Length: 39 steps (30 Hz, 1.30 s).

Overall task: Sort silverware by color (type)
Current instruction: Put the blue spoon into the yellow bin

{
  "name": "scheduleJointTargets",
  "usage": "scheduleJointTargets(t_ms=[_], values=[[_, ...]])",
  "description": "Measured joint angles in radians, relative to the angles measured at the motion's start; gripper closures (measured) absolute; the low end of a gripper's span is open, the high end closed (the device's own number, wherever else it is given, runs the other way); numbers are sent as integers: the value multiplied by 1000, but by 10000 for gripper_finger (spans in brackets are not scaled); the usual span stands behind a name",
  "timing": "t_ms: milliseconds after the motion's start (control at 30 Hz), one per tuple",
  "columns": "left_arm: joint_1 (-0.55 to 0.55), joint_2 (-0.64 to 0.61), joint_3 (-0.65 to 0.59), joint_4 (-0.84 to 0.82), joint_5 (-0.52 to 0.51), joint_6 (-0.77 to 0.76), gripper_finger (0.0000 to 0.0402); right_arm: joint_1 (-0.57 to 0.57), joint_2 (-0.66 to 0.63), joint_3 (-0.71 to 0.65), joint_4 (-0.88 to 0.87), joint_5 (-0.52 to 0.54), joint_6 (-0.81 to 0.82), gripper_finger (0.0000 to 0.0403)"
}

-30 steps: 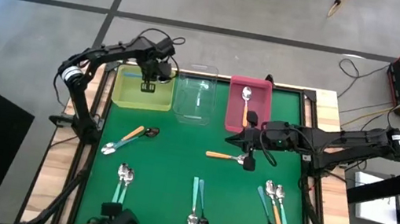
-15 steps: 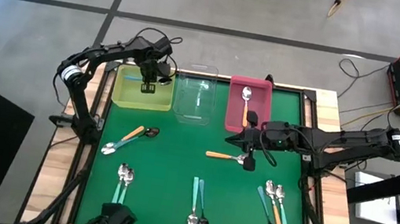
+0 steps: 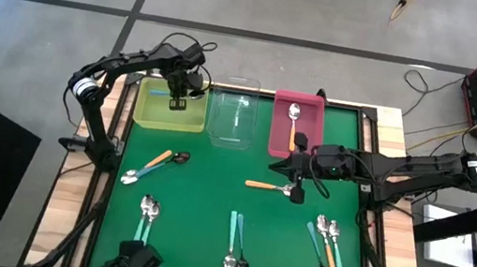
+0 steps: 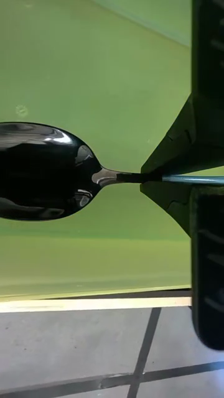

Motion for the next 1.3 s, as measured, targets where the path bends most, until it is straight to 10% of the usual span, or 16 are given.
scheduleJointTargets(t_ms=[1300], values=[[11, 64, -5, 24, -44, -48, 401, 0, 0, 0, 0, 0, -1, 394]])
